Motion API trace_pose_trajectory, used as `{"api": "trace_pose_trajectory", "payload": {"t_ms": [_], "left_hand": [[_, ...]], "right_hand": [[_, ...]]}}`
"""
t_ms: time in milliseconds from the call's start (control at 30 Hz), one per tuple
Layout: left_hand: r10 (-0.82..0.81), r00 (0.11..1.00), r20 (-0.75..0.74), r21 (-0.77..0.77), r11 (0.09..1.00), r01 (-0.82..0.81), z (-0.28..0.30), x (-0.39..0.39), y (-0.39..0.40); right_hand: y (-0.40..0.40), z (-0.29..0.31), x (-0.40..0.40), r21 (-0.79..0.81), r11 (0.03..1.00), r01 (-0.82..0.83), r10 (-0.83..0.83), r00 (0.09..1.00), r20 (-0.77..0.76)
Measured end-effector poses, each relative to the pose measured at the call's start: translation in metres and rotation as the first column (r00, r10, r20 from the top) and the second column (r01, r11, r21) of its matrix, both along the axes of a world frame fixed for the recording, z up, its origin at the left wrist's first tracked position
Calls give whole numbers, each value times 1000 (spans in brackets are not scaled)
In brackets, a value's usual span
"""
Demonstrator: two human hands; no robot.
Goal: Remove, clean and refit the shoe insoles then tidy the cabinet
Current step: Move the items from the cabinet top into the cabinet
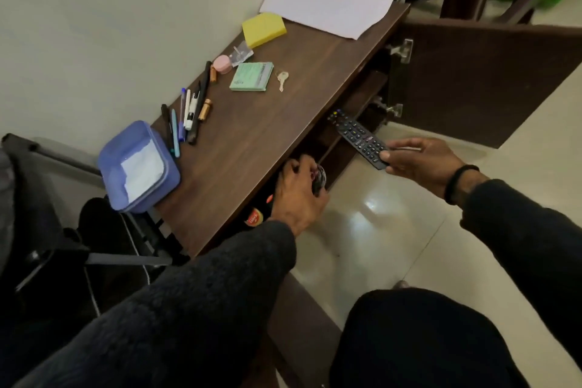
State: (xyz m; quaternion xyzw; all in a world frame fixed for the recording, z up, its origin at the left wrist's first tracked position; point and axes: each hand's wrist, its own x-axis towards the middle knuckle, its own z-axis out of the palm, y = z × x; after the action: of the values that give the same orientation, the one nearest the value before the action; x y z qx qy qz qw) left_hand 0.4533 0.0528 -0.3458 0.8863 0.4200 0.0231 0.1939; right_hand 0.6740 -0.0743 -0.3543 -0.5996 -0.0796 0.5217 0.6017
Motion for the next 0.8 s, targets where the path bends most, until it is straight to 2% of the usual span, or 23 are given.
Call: {"api": "trace_pose_trajectory", "payload": {"t_ms": [67,167,300,533,667,733,800], "left_hand": [[102,995,-18,-18,995,-102,-9,4,13],[226,972,-59,-131,964,-232,-23,6,31],[319,943,-95,-190,924,-332,-34,-1,38],[294,947,-131,-106,945,-309,-43,-6,45],[316,932,-176,-66,941,-332,-44,-5,42],[267,947,-181,-80,955,-284,-37,-2,29],[188,976,-106,-118,973,-200,-21,0,16]], "right_hand": [[23,-9,-10,7,1000,-27,27,999,30],[55,-22,-25,-5,999,-37,37,997,65],[91,-31,-39,-58,993,-99,108,977,183],[133,-52,-65,-177,980,-88,148,921,361],[151,-58,-76,-321,947,-18,199,818,540],[156,-63,-80,-324,945,42,153,818,555],[157,-63,-84,-318,947,38,156,813,561]]}}
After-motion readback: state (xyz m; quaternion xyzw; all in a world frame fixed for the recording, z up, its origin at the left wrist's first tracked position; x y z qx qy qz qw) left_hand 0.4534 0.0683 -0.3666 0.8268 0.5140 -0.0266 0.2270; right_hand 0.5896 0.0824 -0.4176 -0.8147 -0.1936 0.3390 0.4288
